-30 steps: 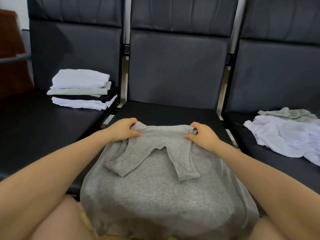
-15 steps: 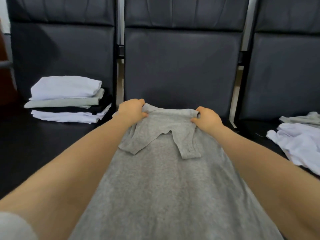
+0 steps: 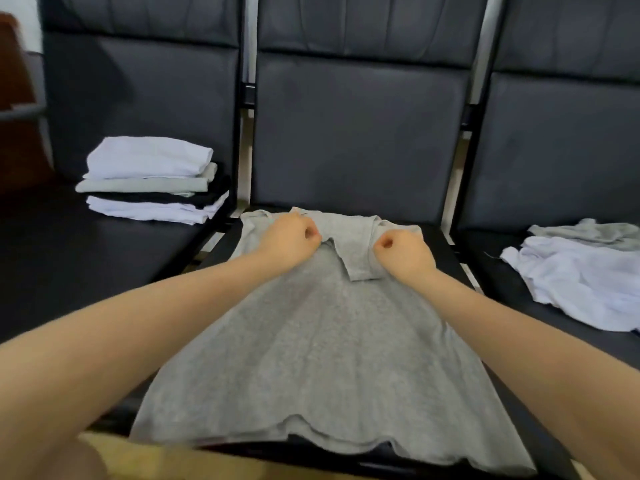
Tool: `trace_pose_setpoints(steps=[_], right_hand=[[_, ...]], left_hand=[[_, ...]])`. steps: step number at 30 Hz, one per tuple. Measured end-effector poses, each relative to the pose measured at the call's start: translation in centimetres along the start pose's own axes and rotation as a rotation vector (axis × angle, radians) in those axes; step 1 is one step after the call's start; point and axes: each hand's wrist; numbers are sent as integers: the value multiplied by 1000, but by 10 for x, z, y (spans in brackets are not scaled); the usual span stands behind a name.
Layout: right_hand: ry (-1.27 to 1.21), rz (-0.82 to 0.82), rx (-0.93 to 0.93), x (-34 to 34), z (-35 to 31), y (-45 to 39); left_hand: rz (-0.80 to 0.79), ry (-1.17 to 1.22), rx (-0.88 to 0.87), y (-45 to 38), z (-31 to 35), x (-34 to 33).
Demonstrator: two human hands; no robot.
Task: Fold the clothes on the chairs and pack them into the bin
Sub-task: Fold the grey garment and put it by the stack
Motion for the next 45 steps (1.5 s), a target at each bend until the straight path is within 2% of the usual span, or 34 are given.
trace_pose_setpoints(steps=[3,7,11,14,17,21,24,27,32,35,37,42,45], right_hand=[[-27,-110,48,18,-8,39],[-4,-204,248,31,-17,96],[-28,-444,412,50,-12,144],[-11,-568,491,61,-6,166],[-29,-586,520,62,1,177],[139,-546,613,64,7,183],[204,-464,659,59,6,189],[170,-415,684,56,4,190],[177,-360,587,53,0,182],[105,-318,446,53,0,168],[50,-308,340,57,3,153],[-237,-206,95,74,17,118],[-379,-177,38,84,33,109]], left_hand=[[-125,61,-54,42,16,22],[-241,114,-133,98,24,45],[-349,217,-164,151,20,56],[-488,213,-243,170,13,62],[-544,95,-401,177,8,64],[-468,1,-564,183,5,57],[-397,29,-619,186,2,54],[-335,138,-569,189,4,48],[-308,395,-116,174,11,41],[-229,456,39,158,11,38],[-208,433,19,148,11,39],[-235,224,-199,131,12,53],[-250,161,-151,127,3,62]])
Point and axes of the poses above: each hand's wrist, its own y-axis away from the middle knuckle, its own x-axis out of the back of the hand, z = x × y, and after that the axes turned 4 degrees about z, right-handed
